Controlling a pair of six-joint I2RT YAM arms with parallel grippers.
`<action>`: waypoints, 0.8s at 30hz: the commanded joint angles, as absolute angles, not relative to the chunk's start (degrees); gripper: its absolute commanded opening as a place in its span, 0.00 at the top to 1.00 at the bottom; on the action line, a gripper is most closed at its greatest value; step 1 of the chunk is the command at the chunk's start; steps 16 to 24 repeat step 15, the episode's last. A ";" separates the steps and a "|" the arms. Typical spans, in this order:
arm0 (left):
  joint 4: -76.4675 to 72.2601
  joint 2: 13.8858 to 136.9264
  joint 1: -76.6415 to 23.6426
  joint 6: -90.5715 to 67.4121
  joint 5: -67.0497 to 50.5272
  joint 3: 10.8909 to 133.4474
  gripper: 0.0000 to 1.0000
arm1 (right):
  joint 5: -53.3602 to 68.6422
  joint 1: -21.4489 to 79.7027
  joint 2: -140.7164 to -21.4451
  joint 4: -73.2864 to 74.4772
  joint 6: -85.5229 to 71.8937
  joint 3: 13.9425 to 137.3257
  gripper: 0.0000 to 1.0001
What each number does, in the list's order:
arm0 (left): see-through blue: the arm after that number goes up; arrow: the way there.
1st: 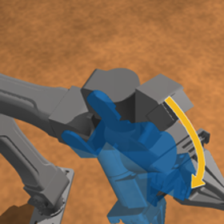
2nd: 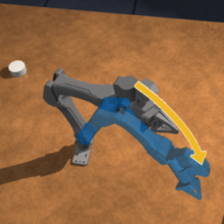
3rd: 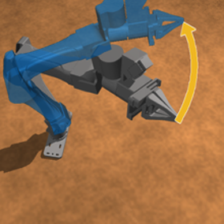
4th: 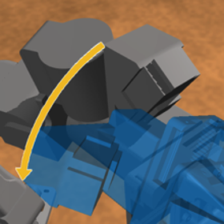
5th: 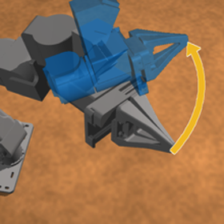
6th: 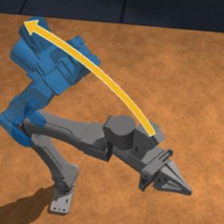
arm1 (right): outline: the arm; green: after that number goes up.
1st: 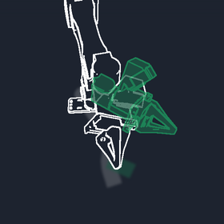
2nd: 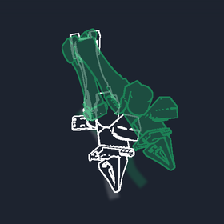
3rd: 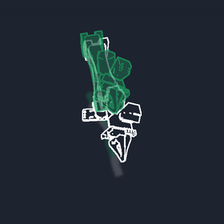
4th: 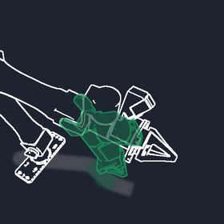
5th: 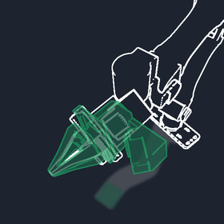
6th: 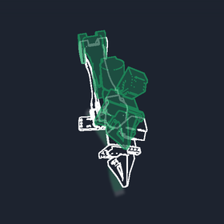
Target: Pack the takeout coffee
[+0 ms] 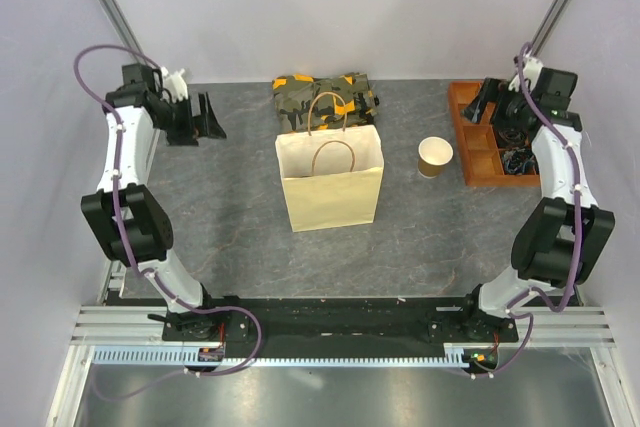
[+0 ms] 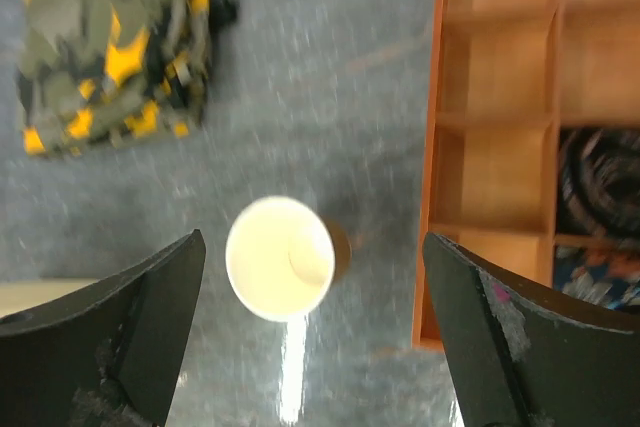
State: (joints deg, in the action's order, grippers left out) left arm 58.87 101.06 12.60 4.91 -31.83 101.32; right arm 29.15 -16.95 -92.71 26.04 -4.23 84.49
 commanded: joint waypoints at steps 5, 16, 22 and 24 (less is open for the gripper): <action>51.42 95.19 8.97 7.82 -24.79 87.28 0.00 | 27.42 -15.04 -90.53 27.51 1.76 77.87 0.02; 49.92 95.36 6.94 6.50 -21.62 90.34 0.00 | 26.19 -9.32 -88.77 27.25 5.19 78.57 0.02; 49.92 95.36 6.94 6.50 -21.62 90.34 0.00 | 26.19 -9.32 -88.77 27.25 5.19 78.57 0.02; 49.92 95.36 6.94 6.50 -21.62 90.34 0.00 | 26.19 -9.32 -88.77 27.25 5.19 78.57 0.02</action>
